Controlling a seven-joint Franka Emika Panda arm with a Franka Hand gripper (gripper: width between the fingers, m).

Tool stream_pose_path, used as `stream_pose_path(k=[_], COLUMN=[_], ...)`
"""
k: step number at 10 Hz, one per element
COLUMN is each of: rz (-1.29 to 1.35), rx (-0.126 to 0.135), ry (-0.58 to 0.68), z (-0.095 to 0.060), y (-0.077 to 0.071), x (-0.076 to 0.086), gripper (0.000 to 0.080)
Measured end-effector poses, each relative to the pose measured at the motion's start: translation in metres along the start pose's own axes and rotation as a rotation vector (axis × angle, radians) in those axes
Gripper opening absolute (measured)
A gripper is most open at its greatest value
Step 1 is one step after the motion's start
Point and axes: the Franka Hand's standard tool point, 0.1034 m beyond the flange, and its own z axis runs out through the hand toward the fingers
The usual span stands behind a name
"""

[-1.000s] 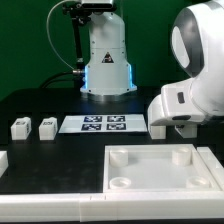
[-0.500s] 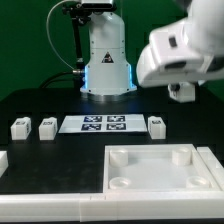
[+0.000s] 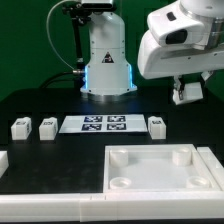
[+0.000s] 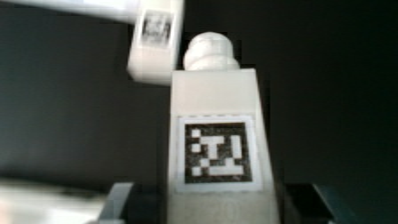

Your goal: Assemble one leg

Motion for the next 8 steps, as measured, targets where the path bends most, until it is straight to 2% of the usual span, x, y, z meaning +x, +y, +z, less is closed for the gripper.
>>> stream_pose_path(k=[1, 2, 3, 4, 8], rz=[-0.013, -0.019, -0.018, -0.016, -0.035], rx=[-0.003, -0.015, -0.023, -0.025, -0.066], ry=[0.085, 0.257, 0.363, 0.482, 0.919], z=[-0.020, -0.041, -0.044, -0.046, -0.044], y=[0.009, 0.015, 0.015, 0.015, 0.022], x=[0.016, 0.047, 0.056, 0.060, 0.062], gripper=[0.0291, 0.0291, 0.0291, 0.0291, 0.0291])
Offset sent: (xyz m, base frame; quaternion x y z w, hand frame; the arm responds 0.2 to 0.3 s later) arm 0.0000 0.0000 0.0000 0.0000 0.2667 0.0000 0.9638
